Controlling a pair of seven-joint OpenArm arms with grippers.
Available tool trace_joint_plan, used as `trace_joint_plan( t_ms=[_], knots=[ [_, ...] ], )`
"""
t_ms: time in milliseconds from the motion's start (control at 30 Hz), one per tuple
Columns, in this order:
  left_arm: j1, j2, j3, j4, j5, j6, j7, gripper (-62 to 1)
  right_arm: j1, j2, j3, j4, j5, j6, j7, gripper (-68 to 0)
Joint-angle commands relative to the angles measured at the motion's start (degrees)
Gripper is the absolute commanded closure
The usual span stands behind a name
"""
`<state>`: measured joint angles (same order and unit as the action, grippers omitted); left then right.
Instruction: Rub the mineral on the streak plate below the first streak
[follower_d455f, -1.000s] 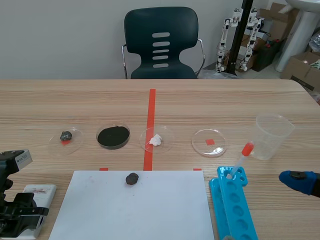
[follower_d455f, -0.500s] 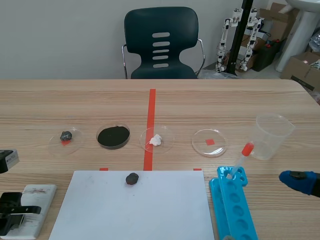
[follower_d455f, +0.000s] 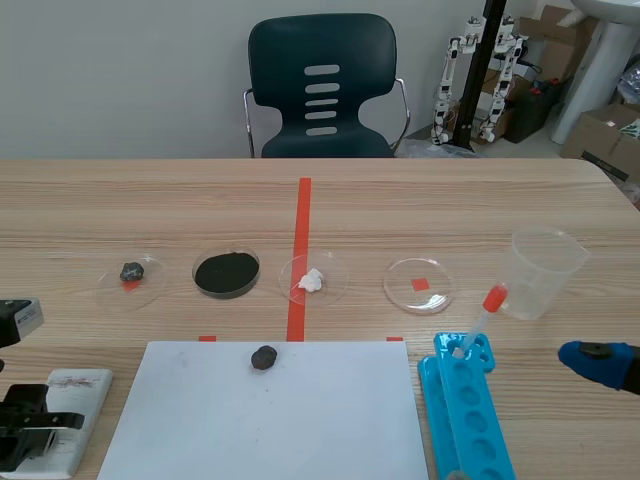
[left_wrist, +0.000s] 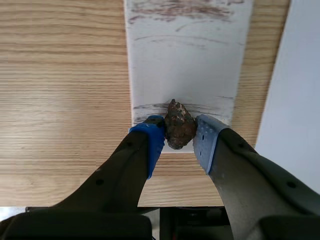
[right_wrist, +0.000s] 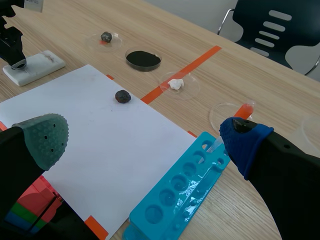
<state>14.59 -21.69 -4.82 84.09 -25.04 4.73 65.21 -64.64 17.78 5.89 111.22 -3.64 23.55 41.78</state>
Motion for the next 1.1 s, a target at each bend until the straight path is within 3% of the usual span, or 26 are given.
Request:
trace_joint_plan(
  t_ms=[0,67,167,400,600,867,967,1067],
  knots=[
    [0.7,-0.3,0.0,-0.2,3.3,1.9,1.1,-4.1,-0.1,0.0,0.2,0.5,0.6,0.0,0.9,-63.8],
    [0.7,-0.3,0.0,-0.2,5.1,2.9,1.3,-4.1,-0.1,0.0,0.2,0.5,0.6,0.0,0.9,-63.8],
    [0.7,-0.3,0.0,-0.2,4.7,2.9,1.3,-4.1,-0.1,0.0,0.2,0.5,0.6,0.0,0.9,-63.8],
    [0.7,-0.2,0.0,-0.2,-7.6,-4.0,0.6,-4.1,-0.1,0.0,0.2,0.5,0.6,0.0,0.9,-63.8],
    [0.7,-0.2,0.0,-0.2,-14.9,-8.2,0.6,-4.1,-0.1,0.0,0.2,0.5,0.6,0.0,0.9,-63.8],
    [1.0,-0.3,-0.1,0.3,-13.7,-8.4,-2.4,-4.1,-0.1,0.0,0.2,0.5,0.6,0.0,0.9,-63.8],
    [3.1,-0.6,-0.3,2.8,-12.9,-8.4,-8.2,-4.1,-0.1,0.0,0.2,0.5,0.6,0.0,0.9,-63.8],
    [6.5,-1.4,-0.4,7.1,-12.9,-8.4,-18.1,-4.1,-0.1,0.0,0.2,0.5,0.6,0.0,0.9,-63.8]
  ],
)
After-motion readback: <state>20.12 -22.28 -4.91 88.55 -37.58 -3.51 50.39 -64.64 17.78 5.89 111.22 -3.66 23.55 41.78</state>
